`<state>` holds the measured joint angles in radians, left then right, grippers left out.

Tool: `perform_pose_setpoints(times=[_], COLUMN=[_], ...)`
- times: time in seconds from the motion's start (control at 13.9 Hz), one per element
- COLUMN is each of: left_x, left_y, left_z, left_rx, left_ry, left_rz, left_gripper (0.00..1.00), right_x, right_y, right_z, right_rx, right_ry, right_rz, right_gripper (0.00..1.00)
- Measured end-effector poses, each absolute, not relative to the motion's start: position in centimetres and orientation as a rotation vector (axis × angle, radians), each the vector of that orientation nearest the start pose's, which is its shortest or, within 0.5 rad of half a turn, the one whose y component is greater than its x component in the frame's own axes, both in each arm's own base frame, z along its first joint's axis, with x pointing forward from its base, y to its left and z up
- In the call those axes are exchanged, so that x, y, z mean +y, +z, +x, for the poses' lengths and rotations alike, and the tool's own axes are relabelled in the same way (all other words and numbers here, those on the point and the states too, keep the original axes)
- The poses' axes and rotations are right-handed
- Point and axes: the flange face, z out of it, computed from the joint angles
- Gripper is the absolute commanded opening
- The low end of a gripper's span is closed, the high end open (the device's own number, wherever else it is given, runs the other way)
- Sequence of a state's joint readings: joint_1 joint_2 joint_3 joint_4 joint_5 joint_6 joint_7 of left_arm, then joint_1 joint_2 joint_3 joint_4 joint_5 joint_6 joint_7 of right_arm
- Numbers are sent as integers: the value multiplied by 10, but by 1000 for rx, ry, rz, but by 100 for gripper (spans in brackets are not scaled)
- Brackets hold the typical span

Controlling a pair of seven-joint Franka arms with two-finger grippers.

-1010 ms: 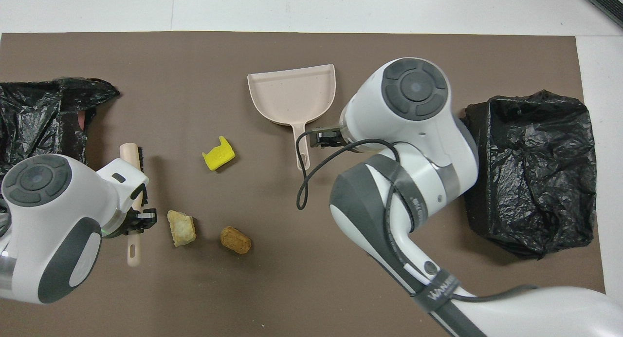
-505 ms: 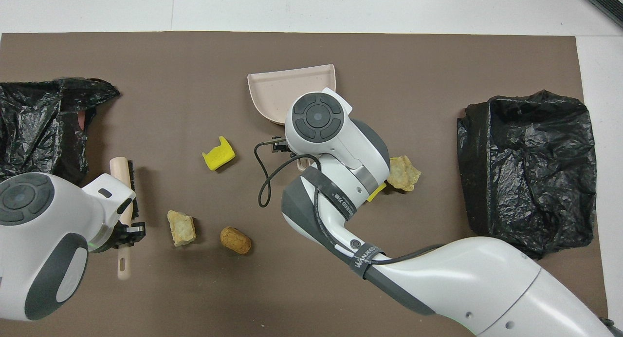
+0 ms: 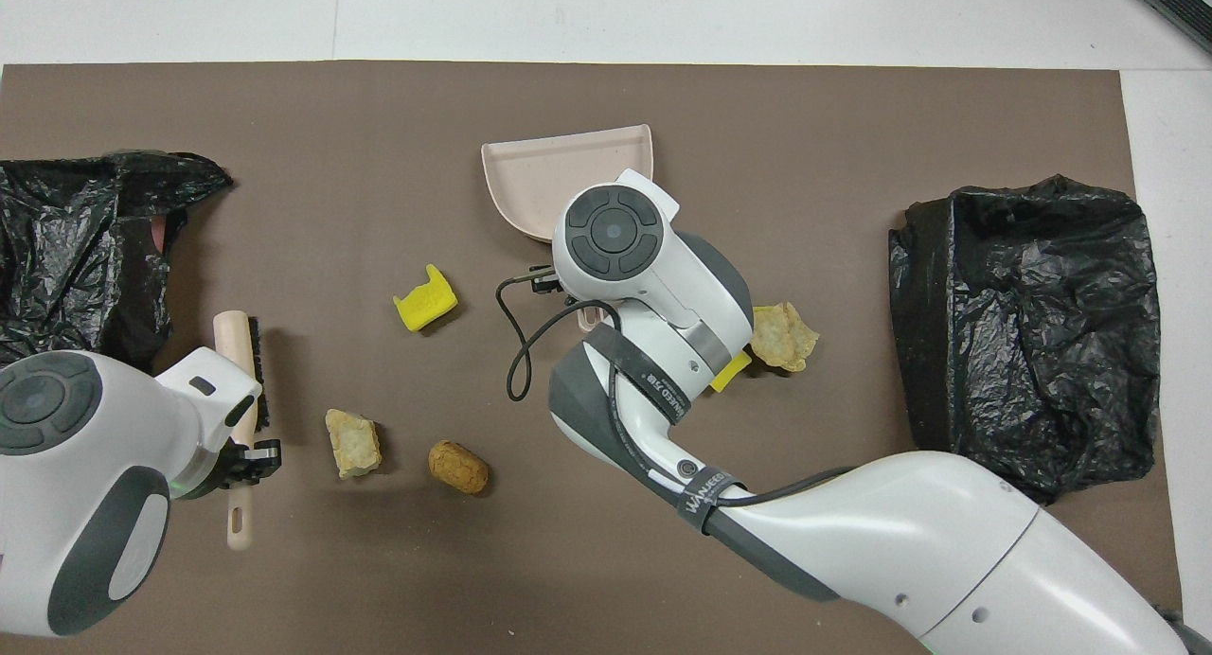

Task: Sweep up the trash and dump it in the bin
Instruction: 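Grasp the beige dustpan handle with the right gripper and lift it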

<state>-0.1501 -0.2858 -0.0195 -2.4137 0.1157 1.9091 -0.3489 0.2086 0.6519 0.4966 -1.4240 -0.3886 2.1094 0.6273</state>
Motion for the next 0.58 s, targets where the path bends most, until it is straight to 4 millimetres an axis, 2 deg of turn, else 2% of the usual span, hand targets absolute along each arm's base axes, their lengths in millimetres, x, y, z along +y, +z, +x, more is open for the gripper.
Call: perform_pose_setpoints(times=[0.14,0.29,0.36,0.58], left_x=[-63,-63,-63,-65], left_y=[403,402,401,398], left_z=[417,416,416,413], left_rx=[-166,-146,-141,-128], left_ry=[278,283,285,294], left_rz=[-2963,-2965,-2966,-2964], left_gripper=[0,0,0,0], right_x=[401,401,400,395], right_y=[345,340,341,345], right_z=[607,608,609,614], right_rx=[-285,-297,-294,-277], right_ry=[-203,-205,-207,-217], right_rz=[-3114,-3118,-3118,-3116], right_gripper=[47,3,0,0])
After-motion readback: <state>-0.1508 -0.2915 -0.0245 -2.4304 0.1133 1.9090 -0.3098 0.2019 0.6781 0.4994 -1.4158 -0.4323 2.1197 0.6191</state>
